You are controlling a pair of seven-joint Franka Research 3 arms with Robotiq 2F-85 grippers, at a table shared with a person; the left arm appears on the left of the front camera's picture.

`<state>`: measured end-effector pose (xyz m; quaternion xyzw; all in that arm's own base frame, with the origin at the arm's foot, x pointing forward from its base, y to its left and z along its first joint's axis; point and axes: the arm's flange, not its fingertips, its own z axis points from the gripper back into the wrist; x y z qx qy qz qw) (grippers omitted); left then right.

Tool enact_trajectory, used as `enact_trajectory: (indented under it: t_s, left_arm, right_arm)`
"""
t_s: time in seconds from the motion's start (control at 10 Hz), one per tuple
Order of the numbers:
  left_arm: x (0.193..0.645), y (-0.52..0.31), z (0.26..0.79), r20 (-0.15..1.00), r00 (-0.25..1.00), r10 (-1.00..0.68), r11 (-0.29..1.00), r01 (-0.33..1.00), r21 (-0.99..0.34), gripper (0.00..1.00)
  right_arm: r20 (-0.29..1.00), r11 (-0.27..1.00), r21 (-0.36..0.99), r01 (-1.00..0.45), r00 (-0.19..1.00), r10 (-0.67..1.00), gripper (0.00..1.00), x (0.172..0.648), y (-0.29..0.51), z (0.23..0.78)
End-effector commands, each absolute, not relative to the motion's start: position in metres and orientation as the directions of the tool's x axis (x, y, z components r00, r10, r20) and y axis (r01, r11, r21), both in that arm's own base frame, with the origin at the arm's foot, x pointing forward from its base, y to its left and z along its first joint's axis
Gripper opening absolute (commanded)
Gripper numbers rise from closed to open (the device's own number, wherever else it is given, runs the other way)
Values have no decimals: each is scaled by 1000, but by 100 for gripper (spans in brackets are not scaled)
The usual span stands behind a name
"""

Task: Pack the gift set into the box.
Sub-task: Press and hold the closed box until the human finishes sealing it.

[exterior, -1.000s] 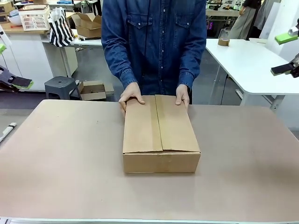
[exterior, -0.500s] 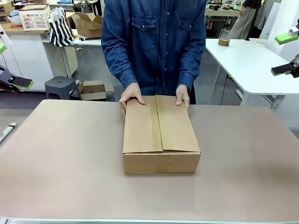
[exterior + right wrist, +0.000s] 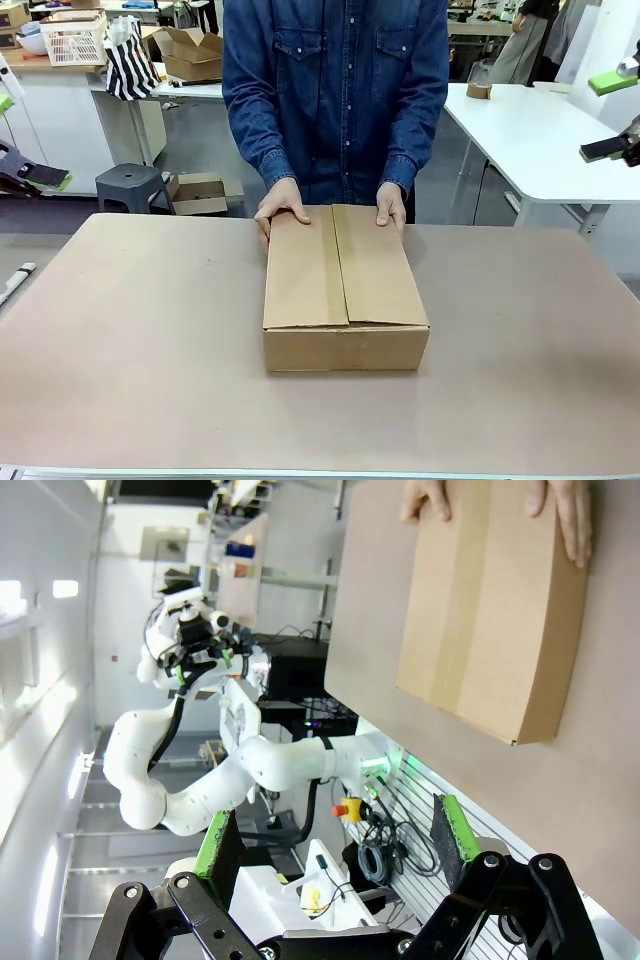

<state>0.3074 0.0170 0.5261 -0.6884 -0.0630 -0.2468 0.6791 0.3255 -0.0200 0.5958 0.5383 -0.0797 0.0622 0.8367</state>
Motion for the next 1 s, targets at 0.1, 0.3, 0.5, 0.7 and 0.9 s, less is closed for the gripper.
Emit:
enact_trajectory:
  t_s: [0.1, 0.3, 0.5, 0.7, 0.9]
  left_arm:
    - [305, 15, 527, 424, 873, -243, -86, 416, -905, 100]
    - [305, 15, 527, 424, 873, -243, -86, 416, -905, 100]
    - [321, 2, 533, 516, 806, -290, 35, 548, -836, 100]
    - [356, -52, 544, 751, 501, -431, 63, 847, -529, 100]
    - [374, -94, 538, 863, 235, -447, 38, 969, -244, 100]
  right_arm:
    - [226, 392, 894, -217, 974, 24, 100, 327, -19, 596]
    - [226, 392, 894, -217, 974, 24, 100, 327, -19, 596]
    - [297, 507, 805, -308, 949, 106, 100, 343, 0, 598]
    - [557, 353, 603, -716, 694, 457, 100, 382, 53, 599]
    - [784, -27, 359, -933, 286, 551, 100, 404, 76, 589]
